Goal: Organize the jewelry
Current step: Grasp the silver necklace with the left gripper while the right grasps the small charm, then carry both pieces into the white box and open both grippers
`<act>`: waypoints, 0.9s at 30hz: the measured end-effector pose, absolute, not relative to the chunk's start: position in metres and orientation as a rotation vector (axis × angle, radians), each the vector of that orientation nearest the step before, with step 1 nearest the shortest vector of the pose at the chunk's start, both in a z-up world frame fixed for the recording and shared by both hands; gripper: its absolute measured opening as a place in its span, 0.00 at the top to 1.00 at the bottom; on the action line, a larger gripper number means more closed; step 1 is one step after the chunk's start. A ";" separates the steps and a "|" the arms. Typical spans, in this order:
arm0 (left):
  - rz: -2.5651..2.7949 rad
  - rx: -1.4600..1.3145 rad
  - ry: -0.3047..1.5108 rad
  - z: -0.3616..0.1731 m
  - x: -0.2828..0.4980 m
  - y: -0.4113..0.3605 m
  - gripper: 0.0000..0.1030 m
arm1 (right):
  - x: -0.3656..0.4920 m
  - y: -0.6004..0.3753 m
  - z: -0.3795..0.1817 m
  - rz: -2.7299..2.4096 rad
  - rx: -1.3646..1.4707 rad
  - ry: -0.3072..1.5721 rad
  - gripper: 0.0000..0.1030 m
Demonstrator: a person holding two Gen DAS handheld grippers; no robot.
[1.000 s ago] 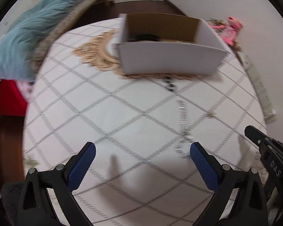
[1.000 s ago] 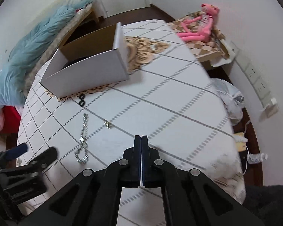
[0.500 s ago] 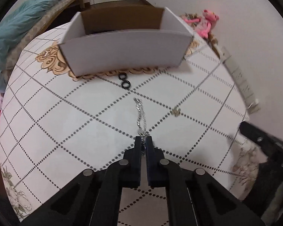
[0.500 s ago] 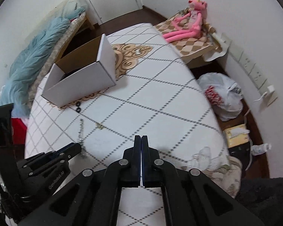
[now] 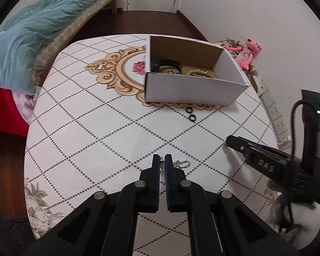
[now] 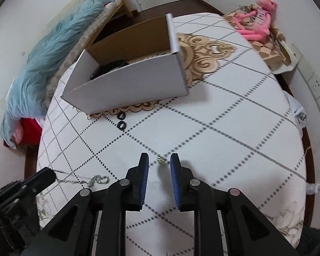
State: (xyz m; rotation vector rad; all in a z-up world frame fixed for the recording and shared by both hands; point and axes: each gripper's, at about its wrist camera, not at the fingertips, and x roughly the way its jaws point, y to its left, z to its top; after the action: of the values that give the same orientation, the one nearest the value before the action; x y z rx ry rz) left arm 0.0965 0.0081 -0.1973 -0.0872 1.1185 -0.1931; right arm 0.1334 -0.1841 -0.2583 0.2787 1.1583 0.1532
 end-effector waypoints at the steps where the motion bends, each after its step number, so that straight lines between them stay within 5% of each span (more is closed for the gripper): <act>1: -0.189 -0.088 1.118 -0.198 0.097 0.010 0.98 | 0.135 -0.179 -0.261 0.144 0.252 1.164 0.78; 5: -0.186 -0.098 1.122 -0.200 0.096 0.016 0.98 | 0.135 -0.165 -0.267 0.126 0.183 1.162 0.79; 7: -0.190 -0.101 1.121 -0.199 0.096 0.017 0.98 | 0.134 -0.159 -0.267 0.111 0.143 1.150 0.92; 27: -0.390 -0.183 0.953 -0.063 0.143 0.001 0.98 | 0.157 -0.201 -0.126 0.252 0.339 1.002 0.93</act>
State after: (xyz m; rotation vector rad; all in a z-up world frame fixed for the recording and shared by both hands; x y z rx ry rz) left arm 0.1430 0.0005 -0.0630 -0.1826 0.9527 -0.3901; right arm 0.1572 -0.2010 -0.1257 0.3392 1.0021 0.2524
